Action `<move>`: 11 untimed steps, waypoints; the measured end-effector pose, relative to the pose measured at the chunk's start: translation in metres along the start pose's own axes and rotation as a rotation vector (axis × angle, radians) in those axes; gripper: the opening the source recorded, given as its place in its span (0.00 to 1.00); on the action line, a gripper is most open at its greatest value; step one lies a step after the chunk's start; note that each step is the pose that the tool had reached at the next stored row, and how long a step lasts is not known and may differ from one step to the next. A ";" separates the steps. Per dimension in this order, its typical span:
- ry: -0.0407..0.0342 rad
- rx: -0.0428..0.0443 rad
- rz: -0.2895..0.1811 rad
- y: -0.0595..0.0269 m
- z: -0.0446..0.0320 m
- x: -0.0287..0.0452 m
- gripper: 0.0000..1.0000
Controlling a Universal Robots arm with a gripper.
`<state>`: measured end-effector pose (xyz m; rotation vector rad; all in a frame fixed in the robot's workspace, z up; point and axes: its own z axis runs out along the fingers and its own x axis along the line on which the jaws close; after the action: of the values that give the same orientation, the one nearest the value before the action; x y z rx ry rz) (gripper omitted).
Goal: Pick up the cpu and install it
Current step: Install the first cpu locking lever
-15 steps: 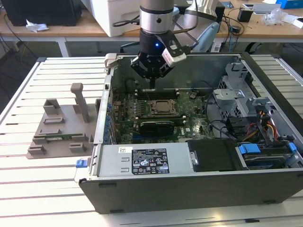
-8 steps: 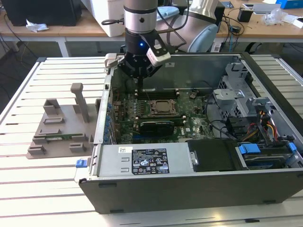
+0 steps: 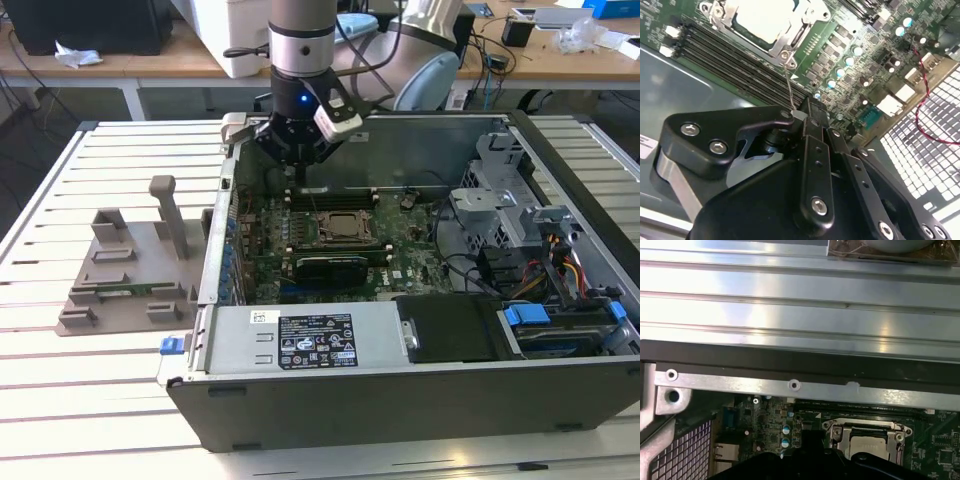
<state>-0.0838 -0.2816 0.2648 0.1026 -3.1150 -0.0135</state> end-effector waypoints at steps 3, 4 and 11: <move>0.0007 0.0000 0.000 -0.0001 0.0000 -0.0045 0.11; 0.0012 -0.0001 0.000 -0.0002 -0.0001 -0.0070 0.11; 0.0048 -0.0002 0.000 -0.0011 -0.0003 -0.0217 0.11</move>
<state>-0.0621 -0.2813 0.2646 0.1025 -3.1101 -0.0136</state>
